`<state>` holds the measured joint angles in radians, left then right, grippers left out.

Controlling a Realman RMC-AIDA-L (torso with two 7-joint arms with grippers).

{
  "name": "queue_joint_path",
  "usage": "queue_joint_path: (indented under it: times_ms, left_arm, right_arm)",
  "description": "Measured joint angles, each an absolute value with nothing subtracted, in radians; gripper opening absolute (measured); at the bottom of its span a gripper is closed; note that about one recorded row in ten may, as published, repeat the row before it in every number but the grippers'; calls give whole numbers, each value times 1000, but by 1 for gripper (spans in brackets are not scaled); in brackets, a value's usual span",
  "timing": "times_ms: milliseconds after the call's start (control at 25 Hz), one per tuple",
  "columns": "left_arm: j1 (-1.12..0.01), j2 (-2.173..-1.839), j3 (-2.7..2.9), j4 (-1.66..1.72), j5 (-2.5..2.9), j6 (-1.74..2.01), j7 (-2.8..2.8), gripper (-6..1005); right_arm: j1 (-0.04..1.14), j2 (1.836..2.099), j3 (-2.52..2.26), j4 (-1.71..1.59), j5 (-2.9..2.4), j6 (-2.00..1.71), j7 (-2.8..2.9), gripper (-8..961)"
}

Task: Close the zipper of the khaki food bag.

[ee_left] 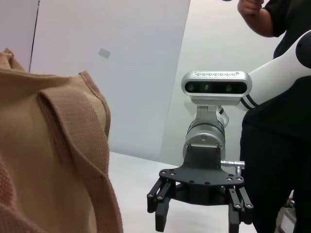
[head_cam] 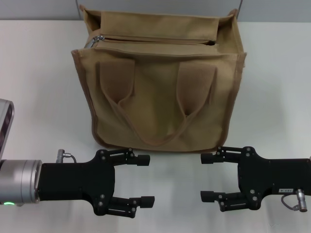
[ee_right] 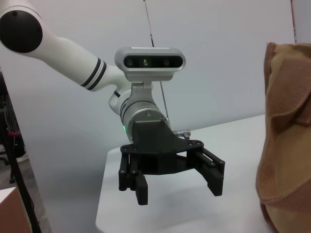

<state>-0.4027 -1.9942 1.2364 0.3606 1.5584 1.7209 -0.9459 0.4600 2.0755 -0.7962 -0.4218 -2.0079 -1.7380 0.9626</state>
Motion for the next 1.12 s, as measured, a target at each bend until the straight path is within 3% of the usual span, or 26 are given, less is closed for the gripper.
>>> queue_joint_path:
  times_ms: [720, 960, 1040, 1120]
  left_arm:
    - [-405, -1995, 1223, 362, 1555, 1733, -944, 844]
    - [-426, -2023, 1136, 364, 1548, 1823, -917, 843]
    - [-456, -2073, 937, 361, 1531, 1936, -860, 843]
    - [-468, -2076, 885, 339, 1479, 1949, -859, 843]
  right_arm:
    - [460, 2075, -796, -422, -2008, -1735, 965, 791]
    - [460, 2075, -793, -422, -2008, -1733, 965, 791]
    - [461, 2075, -793, -421, -2006, -1731, 965, 791]
    - [462, 2075, -794, -420, -2005, -1730, 965, 791]
